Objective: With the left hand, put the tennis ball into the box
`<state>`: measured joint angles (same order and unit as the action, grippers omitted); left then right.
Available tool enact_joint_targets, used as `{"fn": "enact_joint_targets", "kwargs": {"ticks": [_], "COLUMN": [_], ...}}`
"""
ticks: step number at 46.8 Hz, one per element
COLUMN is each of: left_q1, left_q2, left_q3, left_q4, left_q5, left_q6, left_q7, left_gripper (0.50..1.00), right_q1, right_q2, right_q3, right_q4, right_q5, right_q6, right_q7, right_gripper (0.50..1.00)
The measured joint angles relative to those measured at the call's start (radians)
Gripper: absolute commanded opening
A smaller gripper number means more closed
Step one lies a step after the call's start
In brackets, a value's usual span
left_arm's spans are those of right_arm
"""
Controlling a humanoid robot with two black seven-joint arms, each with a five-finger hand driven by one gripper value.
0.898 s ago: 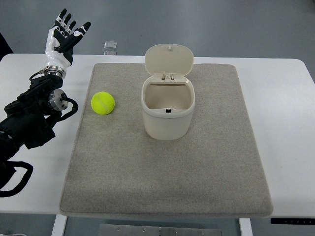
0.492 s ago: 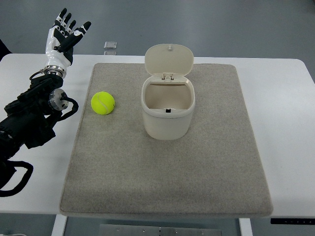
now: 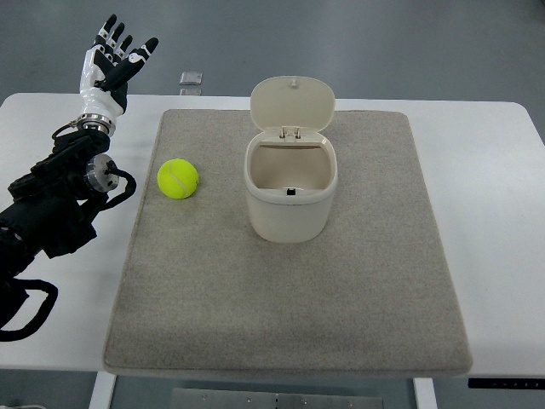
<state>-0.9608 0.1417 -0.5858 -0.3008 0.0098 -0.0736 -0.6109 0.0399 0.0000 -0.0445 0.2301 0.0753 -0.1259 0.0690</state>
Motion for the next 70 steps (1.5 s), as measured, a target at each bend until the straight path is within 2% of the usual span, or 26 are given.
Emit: {"fn": "enact_joint_targets", "kwargs": {"ticks": [23, 39, 52, 61, 70], "left_q1": [-0.005, -0.006, -0.062, -0.079, -0.128], "left_q2": [-0.001, 0.012, 0.038, 0.089, 0.132], "left_q3": [0.012, 0.033, 0.286, 0.329, 0.591], "left_q4": [0.000, -0.021, -0.022, -0.024, -0.029], "left_q5": [0.006, 0.016, 0.017, 0.020, 0.021], "left_q6": [0.000, -0.029, -0.043, -0.128, -0.183], "left_q7": [0.000, 0.000, 0.000, 0.000, 0.000], "left_gripper": [0.981, 0.975, 0.975, 0.975, 0.975], "right_q1": [0.000, 0.000, 0.000, 0.000, 0.000], "right_q2": [0.000, 0.000, 0.000, 0.000, 0.000], "right_q3": [0.000, 0.000, 0.000, 0.000, 0.000], "right_q4": [0.000, 0.000, 0.000, 0.000, 0.000], "right_q5": [0.000, 0.000, 0.000, 0.000, 0.000], "right_q6": [0.000, 0.000, 0.000, 0.000, 0.000], "right_q7": [0.000, 0.000, 0.000, 0.000, 0.000], "right_gripper": [0.901, 0.903, 0.901, 0.901, 0.901]}}
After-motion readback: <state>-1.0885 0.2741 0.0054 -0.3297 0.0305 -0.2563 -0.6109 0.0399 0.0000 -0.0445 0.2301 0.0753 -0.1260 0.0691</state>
